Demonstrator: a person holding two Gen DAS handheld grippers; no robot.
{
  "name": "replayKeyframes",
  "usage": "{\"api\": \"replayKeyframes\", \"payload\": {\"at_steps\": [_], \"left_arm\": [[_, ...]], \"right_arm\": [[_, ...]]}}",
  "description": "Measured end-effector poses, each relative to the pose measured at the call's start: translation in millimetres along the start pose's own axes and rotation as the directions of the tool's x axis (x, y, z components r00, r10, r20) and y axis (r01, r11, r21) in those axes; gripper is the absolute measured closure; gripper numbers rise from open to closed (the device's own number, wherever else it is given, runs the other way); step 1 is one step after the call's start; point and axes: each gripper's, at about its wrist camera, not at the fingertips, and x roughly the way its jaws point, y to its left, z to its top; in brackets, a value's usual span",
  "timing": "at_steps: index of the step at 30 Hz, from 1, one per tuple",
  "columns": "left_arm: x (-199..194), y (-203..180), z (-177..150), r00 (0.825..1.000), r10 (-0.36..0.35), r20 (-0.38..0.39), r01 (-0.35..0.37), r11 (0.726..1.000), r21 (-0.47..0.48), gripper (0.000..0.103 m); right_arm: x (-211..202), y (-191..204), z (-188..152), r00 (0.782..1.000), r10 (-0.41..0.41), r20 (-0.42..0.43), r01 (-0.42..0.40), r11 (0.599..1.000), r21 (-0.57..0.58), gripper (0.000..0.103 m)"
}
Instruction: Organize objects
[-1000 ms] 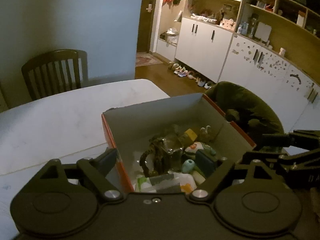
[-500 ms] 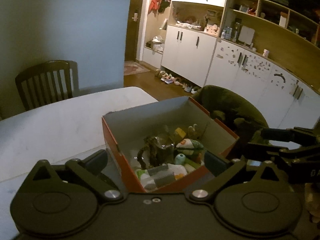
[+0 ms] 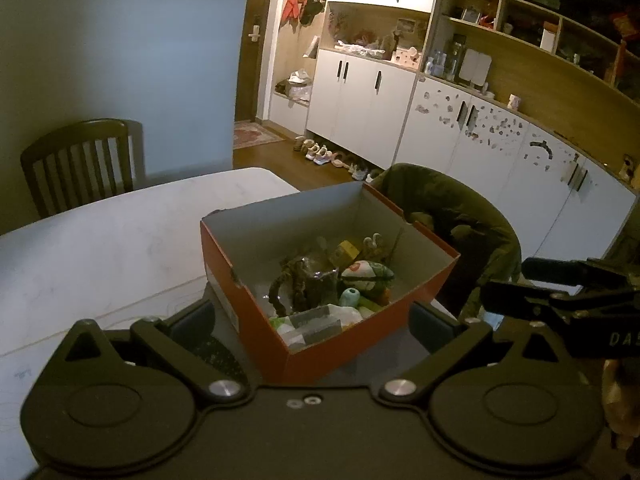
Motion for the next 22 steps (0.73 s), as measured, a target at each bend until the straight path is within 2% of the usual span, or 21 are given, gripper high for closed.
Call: {"api": "replayKeyframes", "payload": {"at_steps": [16, 22], "left_arm": [[-12, 14, -10, 1.000, 0.021, 0.001, -0.021, 1.000, 0.006, 0.000], [-18, 29, -16, 0.999, 0.050, 0.005, -0.049, 0.999, -0.006, 0.000]], "right_arm": [[-1, 17, -13, 1.000, -0.012, -0.023, 0.013, 1.000, 0.027, 0.015], [5, 30, -14, 0.999, 0.007, -0.041, -0.006, 1.000, 0.007, 0.015]]}}
